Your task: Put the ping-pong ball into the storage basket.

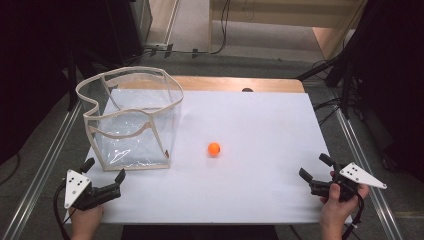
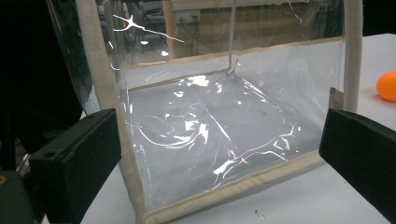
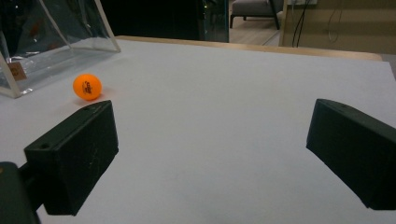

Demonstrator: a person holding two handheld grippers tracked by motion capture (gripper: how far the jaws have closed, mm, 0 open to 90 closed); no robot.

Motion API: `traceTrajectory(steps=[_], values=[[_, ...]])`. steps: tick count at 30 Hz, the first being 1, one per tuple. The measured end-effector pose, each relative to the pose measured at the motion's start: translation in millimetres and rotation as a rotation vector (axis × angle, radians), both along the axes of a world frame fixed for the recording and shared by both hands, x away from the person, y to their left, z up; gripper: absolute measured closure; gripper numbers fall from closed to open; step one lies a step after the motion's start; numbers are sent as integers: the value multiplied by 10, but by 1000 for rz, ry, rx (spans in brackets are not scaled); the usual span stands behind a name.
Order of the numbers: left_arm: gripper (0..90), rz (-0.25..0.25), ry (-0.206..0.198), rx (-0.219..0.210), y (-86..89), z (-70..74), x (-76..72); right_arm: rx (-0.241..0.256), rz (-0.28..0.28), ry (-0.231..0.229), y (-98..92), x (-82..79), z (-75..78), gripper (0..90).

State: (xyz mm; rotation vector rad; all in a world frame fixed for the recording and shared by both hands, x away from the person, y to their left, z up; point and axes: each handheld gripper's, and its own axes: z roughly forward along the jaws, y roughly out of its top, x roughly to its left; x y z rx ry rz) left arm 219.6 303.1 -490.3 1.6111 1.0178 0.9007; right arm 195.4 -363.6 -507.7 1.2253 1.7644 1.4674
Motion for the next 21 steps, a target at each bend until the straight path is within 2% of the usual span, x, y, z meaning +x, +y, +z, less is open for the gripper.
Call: traceTrajectory(steps=[3,5,8,10,13,16,18,21], values=[[0,0,1,-1,-3,-1,-1,-19,-6,4,18,-1,19,5],[0,0,1,-2,-6,-2,-2,-12,20,3,29,14,31,5],[0,0,2,0,-8,-3,-8,-53,19,-5,69,65,74,5],[0,2,1,-1,-9,-3,-9,-61,31,5,90,89,96,5],[0,4,5,3,-12,-4,-7,-71,86,57,140,121,152,5],[0,6,4,11,-21,-4,-4,-51,186,89,179,180,210,5],[0,7,3,17,-27,-4,0,-57,198,91,221,207,255,5],[0,5,3,17,-26,-6,-1,-106,208,100,303,246,330,5]])
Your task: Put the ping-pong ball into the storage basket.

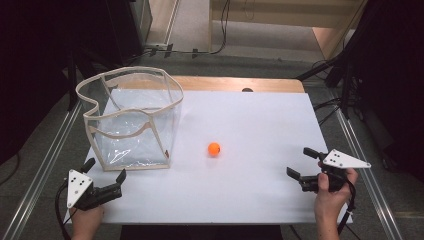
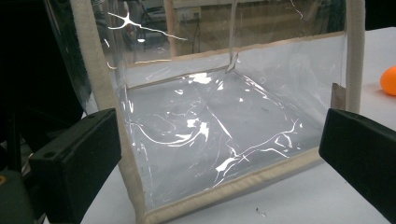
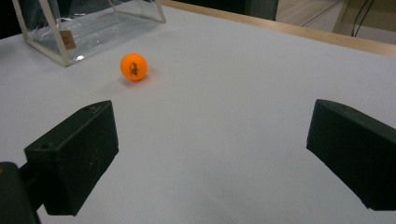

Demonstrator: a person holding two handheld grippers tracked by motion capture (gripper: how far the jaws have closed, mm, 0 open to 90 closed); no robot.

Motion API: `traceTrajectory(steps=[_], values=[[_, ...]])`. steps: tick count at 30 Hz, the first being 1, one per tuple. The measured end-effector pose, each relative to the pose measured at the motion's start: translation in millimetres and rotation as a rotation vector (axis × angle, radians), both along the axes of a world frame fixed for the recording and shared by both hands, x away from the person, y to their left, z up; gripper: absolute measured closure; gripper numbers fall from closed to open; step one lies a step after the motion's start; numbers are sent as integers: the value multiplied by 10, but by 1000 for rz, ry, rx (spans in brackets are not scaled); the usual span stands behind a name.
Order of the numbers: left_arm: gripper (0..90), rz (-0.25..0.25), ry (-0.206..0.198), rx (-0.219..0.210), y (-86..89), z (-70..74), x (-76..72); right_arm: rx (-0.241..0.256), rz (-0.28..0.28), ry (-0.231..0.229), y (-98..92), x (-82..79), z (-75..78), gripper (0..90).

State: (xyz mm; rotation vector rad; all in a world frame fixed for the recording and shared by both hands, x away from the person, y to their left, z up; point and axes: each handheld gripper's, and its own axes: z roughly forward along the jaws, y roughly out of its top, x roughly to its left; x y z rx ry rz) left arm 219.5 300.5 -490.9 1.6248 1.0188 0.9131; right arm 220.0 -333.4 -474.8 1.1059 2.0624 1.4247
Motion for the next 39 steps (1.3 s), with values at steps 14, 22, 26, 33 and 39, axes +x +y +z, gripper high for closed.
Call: traceTrajectory(steps=[14,22,26,33,39], values=[[0,0,3,3,-5,1,3,-60,83,-4,262,238,267,5],[0,-3,6,10,-4,2,4,-81,109,-4,387,353,355,5],[0,-2,7,8,-4,1,5,-80,125,-3,456,403,390,5],[0,-2,7,8,-5,1,5,-95,154,1,564,498,443,5],[0,-11,1,0,-4,0,2,-107,176,4,649,573,485,5]])
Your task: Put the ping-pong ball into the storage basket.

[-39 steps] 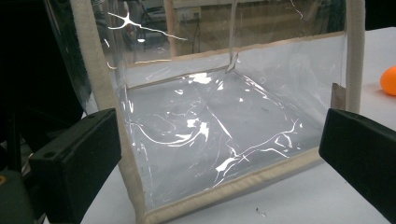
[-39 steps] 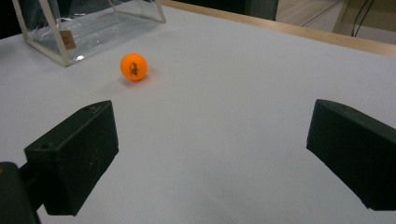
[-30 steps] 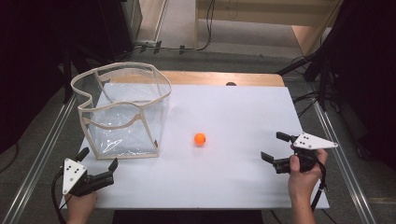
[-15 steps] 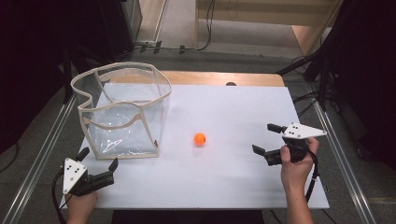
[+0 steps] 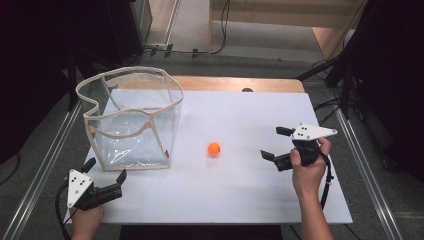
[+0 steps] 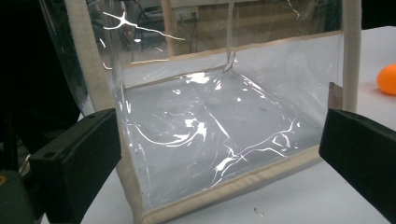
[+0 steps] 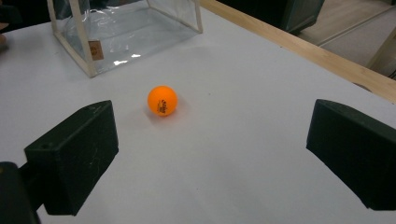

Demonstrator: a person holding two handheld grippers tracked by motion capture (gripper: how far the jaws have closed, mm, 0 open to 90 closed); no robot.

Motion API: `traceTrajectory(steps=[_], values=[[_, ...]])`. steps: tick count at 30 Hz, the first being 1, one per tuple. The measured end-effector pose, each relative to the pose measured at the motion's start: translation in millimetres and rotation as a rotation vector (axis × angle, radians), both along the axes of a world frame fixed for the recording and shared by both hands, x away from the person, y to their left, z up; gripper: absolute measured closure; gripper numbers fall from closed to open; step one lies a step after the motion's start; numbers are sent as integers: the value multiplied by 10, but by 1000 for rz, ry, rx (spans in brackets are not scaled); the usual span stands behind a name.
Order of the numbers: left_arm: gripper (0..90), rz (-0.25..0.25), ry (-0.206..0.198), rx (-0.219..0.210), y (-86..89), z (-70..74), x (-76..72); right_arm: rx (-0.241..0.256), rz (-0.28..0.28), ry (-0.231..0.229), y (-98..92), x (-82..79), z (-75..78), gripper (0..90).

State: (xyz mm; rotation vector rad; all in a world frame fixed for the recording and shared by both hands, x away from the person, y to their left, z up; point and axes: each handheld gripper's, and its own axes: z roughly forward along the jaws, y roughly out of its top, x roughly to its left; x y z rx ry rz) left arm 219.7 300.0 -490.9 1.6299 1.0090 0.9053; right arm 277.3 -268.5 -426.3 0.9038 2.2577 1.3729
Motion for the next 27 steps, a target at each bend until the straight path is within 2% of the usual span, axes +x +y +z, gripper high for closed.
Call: traceTrajectory(steps=[18,27], values=[[0,-4,-1,5,-1,0,-2,-41,45,18,197,161,94,5],[0,-6,1,5,0,0,0,-69,71,48,354,272,97,6]])
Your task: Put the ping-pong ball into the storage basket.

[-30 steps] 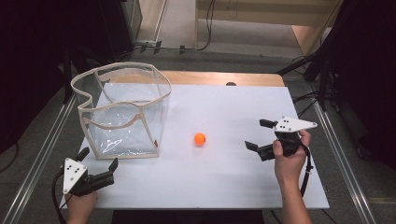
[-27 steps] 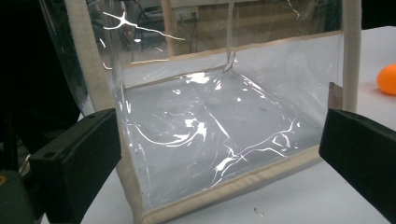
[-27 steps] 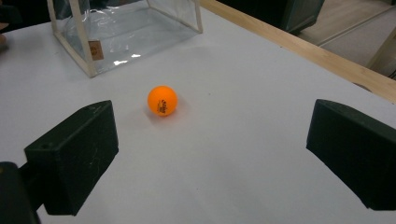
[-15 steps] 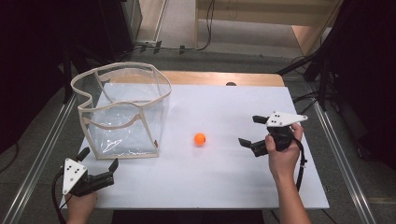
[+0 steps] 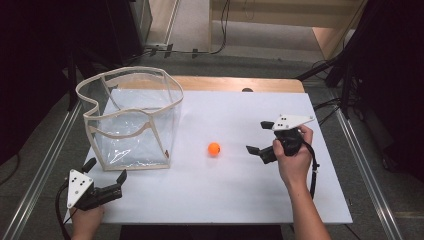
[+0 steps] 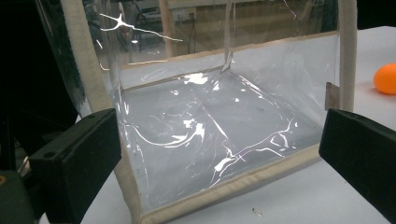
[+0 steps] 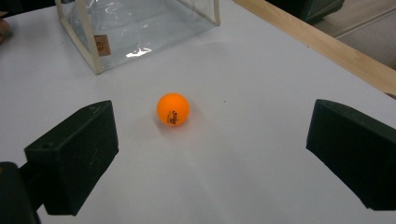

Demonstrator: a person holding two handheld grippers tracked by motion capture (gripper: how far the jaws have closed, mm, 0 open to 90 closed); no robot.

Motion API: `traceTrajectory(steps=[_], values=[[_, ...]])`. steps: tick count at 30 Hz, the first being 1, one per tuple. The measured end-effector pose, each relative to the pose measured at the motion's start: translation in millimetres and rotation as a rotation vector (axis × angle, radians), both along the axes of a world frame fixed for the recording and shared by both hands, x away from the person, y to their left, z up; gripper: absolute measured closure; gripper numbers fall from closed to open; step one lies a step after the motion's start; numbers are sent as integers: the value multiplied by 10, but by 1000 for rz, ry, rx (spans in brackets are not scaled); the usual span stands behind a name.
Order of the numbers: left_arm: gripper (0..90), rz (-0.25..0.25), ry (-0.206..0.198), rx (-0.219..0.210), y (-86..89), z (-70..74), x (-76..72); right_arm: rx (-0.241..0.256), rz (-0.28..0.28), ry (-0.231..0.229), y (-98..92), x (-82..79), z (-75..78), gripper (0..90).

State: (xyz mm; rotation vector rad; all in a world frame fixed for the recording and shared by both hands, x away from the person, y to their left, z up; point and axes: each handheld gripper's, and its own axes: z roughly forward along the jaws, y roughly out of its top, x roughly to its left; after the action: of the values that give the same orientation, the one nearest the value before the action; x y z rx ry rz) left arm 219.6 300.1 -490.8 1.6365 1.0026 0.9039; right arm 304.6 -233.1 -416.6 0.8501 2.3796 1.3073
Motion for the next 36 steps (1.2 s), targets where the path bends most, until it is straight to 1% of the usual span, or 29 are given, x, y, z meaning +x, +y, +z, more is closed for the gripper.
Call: traceTrajectory(steps=[10,21,36], values=[[0,0,1,1,-1,0,0,-17,22,21,123,94,19,6],[0,0,1,2,-3,0,1,-42,58,43,275,200,7,6],[0,-1,3,3,-4,0,1,-64,89,78,437,307,-23,7]])
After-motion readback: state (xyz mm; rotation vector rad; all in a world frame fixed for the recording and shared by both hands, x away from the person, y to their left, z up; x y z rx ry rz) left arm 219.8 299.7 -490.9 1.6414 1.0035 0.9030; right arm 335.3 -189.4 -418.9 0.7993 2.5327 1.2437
